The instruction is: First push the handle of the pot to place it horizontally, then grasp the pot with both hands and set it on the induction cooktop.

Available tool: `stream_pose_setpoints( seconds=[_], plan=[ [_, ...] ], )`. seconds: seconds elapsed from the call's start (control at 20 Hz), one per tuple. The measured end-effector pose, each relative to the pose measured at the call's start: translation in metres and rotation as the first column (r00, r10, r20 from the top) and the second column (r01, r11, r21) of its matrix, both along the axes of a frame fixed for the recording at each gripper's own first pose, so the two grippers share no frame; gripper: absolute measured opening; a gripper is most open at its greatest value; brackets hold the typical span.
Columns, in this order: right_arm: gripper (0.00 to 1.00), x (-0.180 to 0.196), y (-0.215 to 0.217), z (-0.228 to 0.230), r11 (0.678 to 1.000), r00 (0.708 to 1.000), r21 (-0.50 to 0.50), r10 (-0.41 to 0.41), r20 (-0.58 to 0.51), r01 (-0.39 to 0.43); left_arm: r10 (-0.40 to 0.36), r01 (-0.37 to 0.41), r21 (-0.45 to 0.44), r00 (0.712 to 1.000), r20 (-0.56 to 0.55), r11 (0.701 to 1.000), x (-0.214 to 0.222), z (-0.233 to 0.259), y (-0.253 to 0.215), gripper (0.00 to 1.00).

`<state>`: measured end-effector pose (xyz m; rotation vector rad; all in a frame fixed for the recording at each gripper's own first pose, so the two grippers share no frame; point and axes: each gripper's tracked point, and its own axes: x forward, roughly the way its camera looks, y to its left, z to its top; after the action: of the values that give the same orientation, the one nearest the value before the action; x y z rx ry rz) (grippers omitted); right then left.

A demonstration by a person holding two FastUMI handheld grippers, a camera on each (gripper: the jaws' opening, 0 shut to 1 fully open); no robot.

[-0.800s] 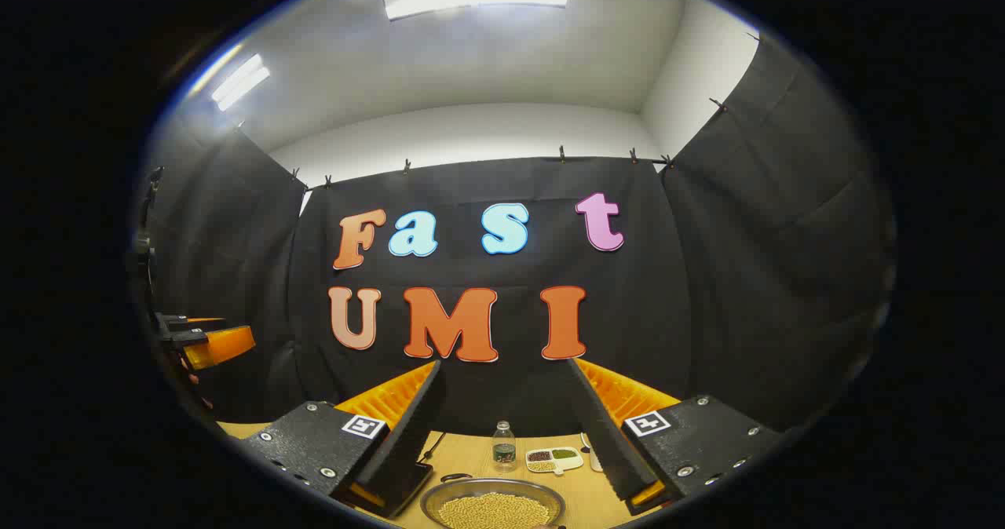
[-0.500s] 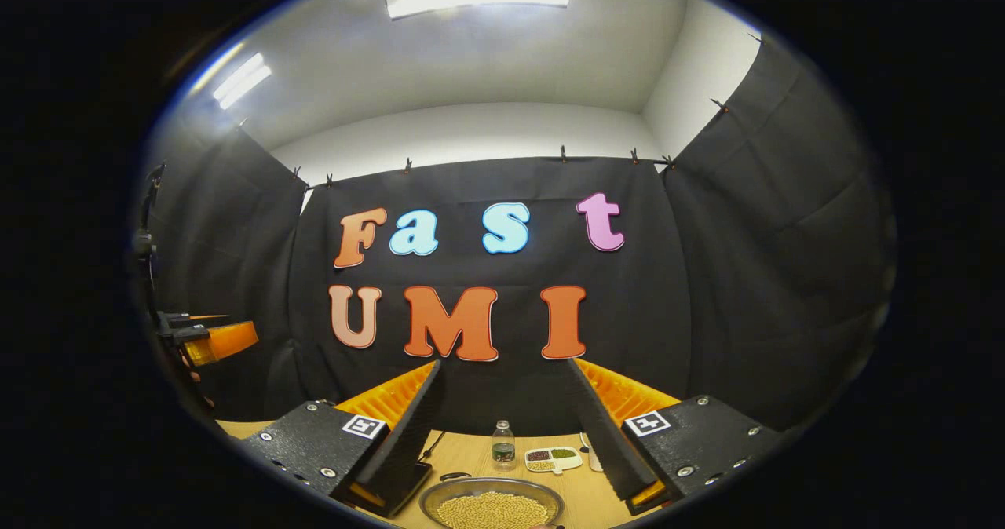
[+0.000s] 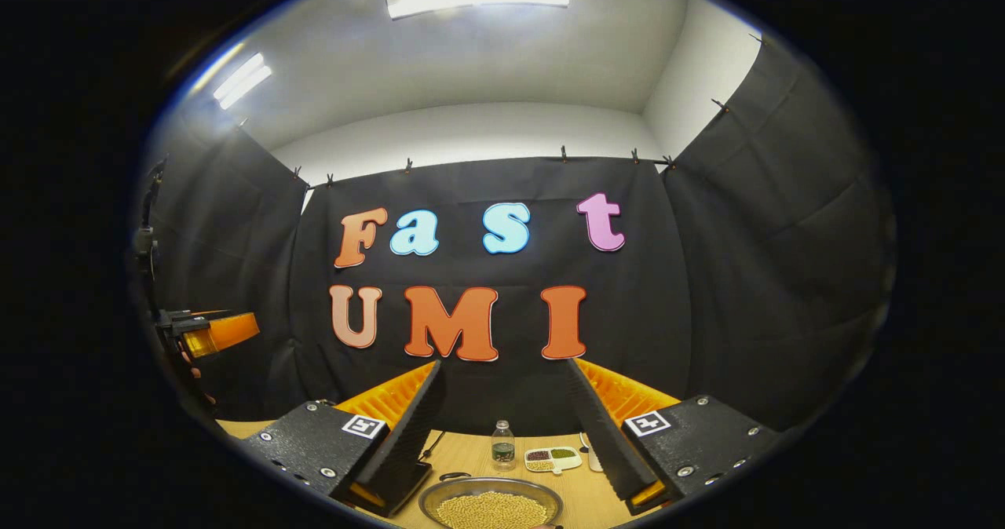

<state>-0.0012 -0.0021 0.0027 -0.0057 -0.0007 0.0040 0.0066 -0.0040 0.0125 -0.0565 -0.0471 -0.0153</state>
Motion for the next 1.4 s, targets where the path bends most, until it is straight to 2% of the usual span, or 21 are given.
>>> stream_pose_setpoints(
  seconds=[0.3,0.6,0.8,1.05,1.15,1.3,1.4],
  plan=[
    [0.95,0.004,-0.002,-0.014,1.0,1.0,-0.018,0.004,-0.021,-0.004,0.0,0.0,0.006,1.0,0.02,1.0,-0.002,-0.001,0.0,0.98],
    [0.95,0.004,-0.005,-0.05,1.0,0.996,-0.001,-0.003,-0.093,0.003,-0.009,0.009,-0.002,1.0,-0.006,1.0,0.001,-0.015,-0.002,0.98],
    [0.95,0.002,-0.016,-0.089,1.0,0.987,-0.021,-0.024,-0.157,0.021,-0.052,0.052,-0.014,0.999,-0.011,0.999,0.004,-0.022,-0.011,0.98],
    [0.93,-0.008,-0.023,-0.146,0.999,0.951,0.026,-0.014,-0.309,0.023,-0.068,0.068,0.01,0.998,-0.011,0.998,0.011,-0.034,-0.018,0.96],
    [0.89,-0.015,-0.028,-0.17,0.998,0.927,0.058,-0.005,-0.375,0.029,-0.067,0.067,0.017,0.998,-0.016,0.998,0.014,-0.038,-0.018,0.96],
    [0.72,-0.022,-0.034,-0.204,0.994,0.896,0.096,0.003,-0.444,0.045,-0.062,0.063,0.017,0.998,-0.028,0.998,0.019,-0.043,-0.016,0.98],
    [0.65,-0.03,-0.037,-0.231,0.994,0.86,0.1,0.01,-0.51,0.048,-0.06,0.06,0.017,0.998,-0.032,0.998,0.023,-0.044,-0.015,0.98]
  ],
)
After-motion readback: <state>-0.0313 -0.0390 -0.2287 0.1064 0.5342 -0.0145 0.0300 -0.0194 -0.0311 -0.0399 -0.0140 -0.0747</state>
